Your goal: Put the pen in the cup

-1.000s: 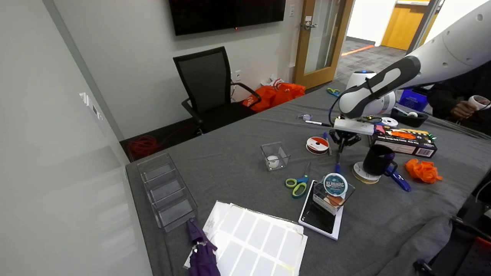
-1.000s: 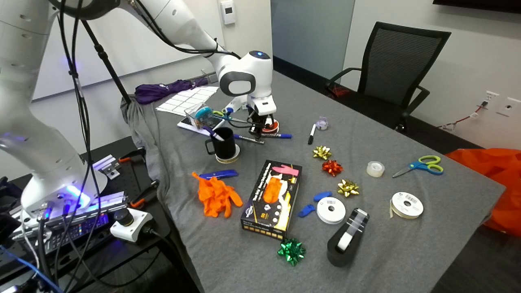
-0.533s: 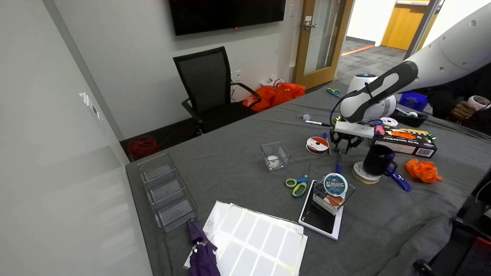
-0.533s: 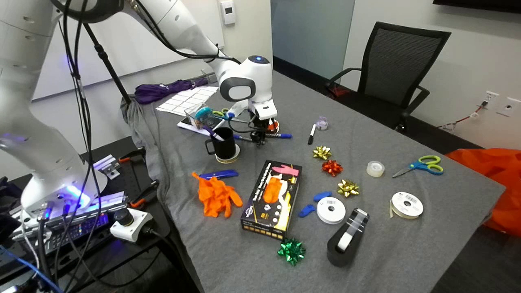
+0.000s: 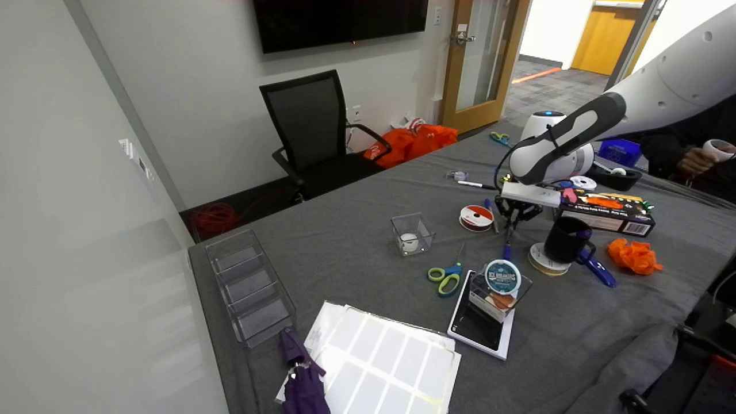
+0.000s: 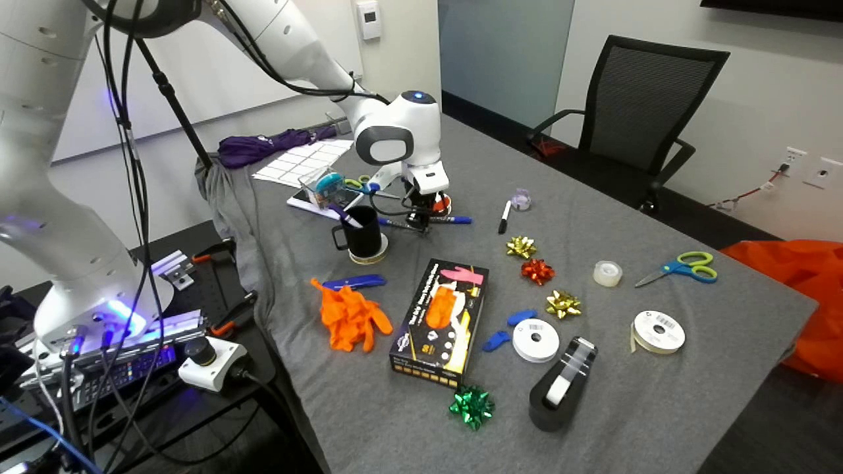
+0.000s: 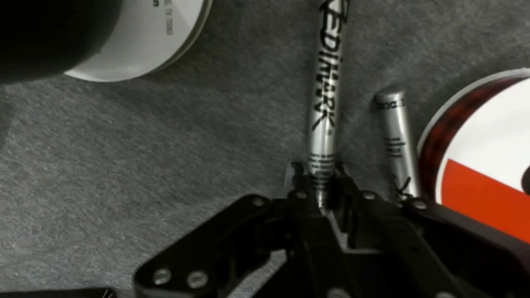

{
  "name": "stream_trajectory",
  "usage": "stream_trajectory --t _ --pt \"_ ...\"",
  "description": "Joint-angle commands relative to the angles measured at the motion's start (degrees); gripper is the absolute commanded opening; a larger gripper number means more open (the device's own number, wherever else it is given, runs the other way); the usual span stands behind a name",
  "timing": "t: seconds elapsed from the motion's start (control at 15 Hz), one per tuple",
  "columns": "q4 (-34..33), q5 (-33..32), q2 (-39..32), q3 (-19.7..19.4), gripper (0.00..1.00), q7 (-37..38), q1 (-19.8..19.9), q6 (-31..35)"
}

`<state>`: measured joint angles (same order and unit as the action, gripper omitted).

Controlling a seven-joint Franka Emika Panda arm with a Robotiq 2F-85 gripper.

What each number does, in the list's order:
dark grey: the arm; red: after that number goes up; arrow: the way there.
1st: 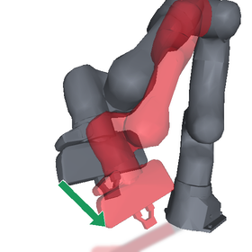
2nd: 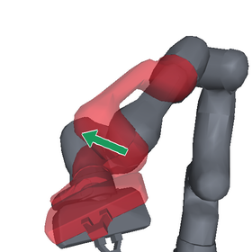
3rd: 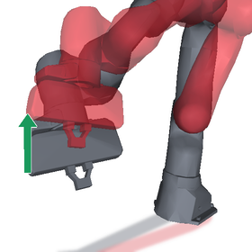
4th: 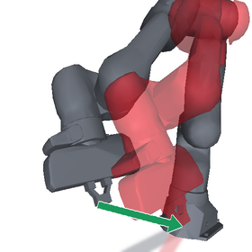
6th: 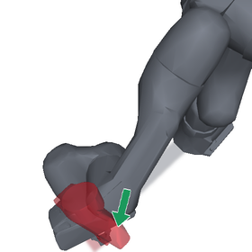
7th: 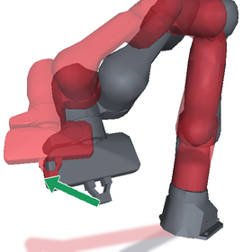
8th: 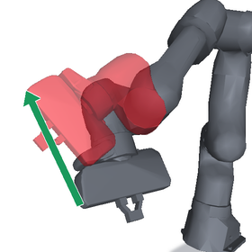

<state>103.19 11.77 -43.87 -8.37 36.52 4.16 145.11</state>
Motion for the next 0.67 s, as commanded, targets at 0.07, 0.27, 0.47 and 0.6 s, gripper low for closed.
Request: stream_trajectory --t 0.07,0.27,0.47,0.6 --pt "2.3 0.4 1.5 -0.8 0.04 -0.6 -1.0 0.7" --pt "4.6 0.0 4.9 -1.1 0.42 -0.7 -1.5 -1.1" --pt "5.7 -0.2 7.2 -1.2 0.09 -0.2 -2.1 -2.9" --pt "6.1 -0.4 8.3 -1.3 0.00 0.3 -2.5 -3.5"
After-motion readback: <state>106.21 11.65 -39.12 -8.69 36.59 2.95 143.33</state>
